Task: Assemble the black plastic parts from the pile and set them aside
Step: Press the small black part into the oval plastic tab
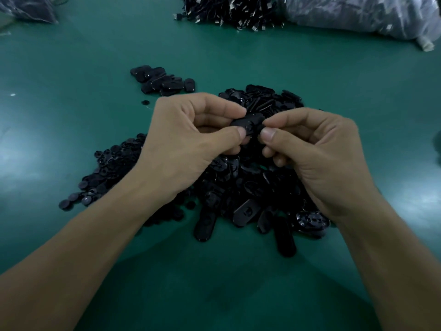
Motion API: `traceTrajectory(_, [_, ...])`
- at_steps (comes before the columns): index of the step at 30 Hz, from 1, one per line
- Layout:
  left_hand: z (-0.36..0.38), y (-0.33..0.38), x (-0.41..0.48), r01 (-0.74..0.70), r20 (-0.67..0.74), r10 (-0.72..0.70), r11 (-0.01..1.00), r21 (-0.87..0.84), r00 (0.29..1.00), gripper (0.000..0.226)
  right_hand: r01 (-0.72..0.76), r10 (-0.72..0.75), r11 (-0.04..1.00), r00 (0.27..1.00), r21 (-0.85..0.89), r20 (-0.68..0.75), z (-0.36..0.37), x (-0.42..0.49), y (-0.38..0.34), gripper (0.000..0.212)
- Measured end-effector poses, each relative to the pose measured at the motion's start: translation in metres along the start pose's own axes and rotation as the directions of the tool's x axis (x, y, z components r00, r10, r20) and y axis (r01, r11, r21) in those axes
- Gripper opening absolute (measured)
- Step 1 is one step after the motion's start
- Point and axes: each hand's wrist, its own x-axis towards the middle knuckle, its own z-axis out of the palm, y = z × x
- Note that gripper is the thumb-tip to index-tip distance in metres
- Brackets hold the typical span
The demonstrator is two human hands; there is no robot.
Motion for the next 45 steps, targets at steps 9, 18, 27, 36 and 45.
traceTrajectory(9, [0.0, 0.0, -0.001, -0.019, 0.024, 0.018, 0.999, 0.032, 1.0, 0.023, 0.011, -0.011, 0.999, 1.0, -0.042, 0.012, 0.0, 0.0, 0.002, 0.014])
traceTrajectory(18, [0.003, -0.001, -0.002, -0.025, 0.053, 0.02, 0.995, 0.102, 0.998, 0.025, 0.041, -0.039, 0.991, 0.999, -0.13, 0.014, -0.001, -0.001, -0.002, 0.015])
traceTrajectory(27, [0.003, -0.006, -0.002, -0.016, 0.066, 0.009, 0.994, 0.108, 0.998, 0.024, 0.11, -0.1, 0.948, 0.994, -0.3, 0.046, 0.002, -0.004, 0.001, 0.02])
traceTrajectory(36, [0.002, -0.009, -0.001, 0.007, 0.09, -0.008, 1.0, 0.014, 0.996, 0.019, 0.231, -0.238, 0.897, 0.971, -0.376, 0.029, 0.005, -0.004, 0.004, 0.024])
traceTrajectory(45, [0.001, -0.011, 0.002, 0.076, 0.123, -0.064, 0.993, -0.091, 0.99, 0.015, 0.159, -0.146, 0.938, 0.987, -0.307, 0.062, 0.003, -0.004, 0.006, 0.021])
